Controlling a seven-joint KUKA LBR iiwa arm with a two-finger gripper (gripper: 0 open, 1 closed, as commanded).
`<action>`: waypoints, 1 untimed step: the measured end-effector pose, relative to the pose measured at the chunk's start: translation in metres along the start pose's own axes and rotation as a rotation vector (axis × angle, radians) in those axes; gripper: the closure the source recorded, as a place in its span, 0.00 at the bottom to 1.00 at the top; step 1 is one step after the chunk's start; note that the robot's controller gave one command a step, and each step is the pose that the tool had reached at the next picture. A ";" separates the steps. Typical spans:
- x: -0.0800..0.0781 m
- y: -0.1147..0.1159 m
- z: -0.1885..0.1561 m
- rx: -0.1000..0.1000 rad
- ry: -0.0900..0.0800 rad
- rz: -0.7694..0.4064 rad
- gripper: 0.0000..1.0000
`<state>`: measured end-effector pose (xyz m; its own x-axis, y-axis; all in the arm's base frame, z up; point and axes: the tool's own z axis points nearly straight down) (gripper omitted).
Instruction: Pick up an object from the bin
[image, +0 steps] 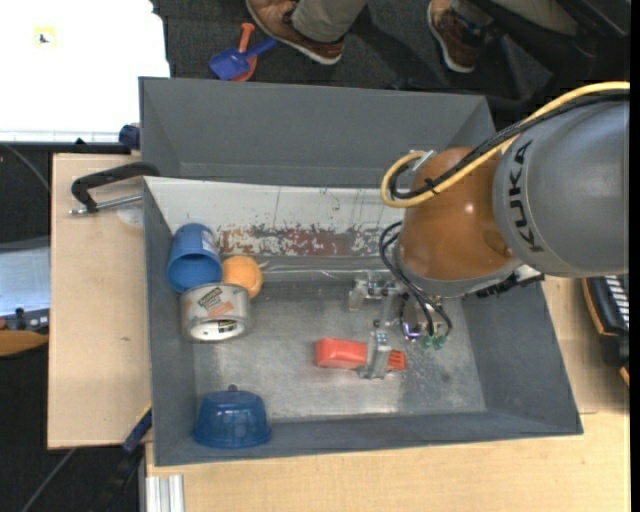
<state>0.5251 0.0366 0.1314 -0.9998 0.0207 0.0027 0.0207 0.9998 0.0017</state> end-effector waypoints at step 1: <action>-0.002 0.005 0.026 -0.001 -0.003 0.064 1.00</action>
Offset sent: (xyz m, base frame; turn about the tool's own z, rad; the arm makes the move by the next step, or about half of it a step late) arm 0.0000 0.0000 0.0000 0.0000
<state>0.5270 0.0412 0.1052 -0.9964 0.0851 0.0000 0.0851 0.9964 0.0030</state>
